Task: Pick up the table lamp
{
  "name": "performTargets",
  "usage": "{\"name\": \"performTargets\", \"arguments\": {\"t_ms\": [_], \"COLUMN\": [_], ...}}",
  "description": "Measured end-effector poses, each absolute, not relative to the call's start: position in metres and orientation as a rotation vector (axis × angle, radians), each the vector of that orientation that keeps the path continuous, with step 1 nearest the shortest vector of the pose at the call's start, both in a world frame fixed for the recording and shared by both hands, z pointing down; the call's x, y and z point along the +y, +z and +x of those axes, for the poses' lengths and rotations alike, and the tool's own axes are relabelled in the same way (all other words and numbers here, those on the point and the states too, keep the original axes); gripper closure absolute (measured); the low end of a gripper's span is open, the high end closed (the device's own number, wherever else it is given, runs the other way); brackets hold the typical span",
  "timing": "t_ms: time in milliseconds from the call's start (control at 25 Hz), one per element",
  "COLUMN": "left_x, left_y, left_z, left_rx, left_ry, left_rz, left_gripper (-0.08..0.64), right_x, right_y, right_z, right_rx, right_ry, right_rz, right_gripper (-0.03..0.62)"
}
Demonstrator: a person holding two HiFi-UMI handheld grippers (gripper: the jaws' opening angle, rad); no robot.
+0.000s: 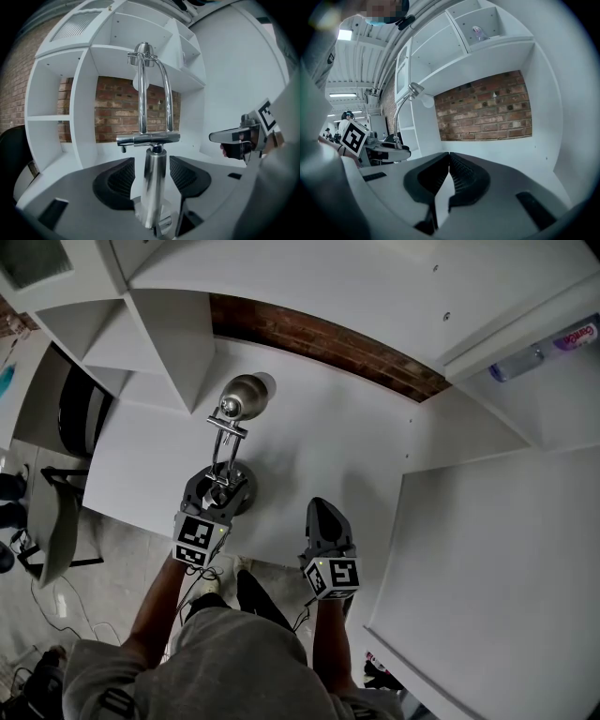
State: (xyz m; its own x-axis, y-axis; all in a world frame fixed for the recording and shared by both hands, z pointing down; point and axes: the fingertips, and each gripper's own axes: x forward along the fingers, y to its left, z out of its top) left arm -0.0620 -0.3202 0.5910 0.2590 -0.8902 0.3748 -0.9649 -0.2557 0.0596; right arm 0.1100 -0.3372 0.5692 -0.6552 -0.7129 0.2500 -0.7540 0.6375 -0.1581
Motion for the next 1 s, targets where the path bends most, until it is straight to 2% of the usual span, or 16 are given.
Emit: {"name": "performTargets", "arguments": {"t_ms": [800, 1000], "left_x": [-0.351, -0.356], "left_y": [0.598, 0.594], "left_z": [-0.062, -0.059], "left_rx": [-1.746, -1.759], "left_ry": [0.341, 0.339], "left_rz": [2.274, 2.304], "left_gripper": [0.342, 0.373], "right_x": [-0.362, -0.365], "right_y": [0.588, 0.594], "right_z": [0.106, 0.111], "right_rx": [-2.689, -2.669], "right_ry": [0.431, 0.438], "right_rz": [1.17, 1.17], "right_gripper": [0.569, 0.569]}}
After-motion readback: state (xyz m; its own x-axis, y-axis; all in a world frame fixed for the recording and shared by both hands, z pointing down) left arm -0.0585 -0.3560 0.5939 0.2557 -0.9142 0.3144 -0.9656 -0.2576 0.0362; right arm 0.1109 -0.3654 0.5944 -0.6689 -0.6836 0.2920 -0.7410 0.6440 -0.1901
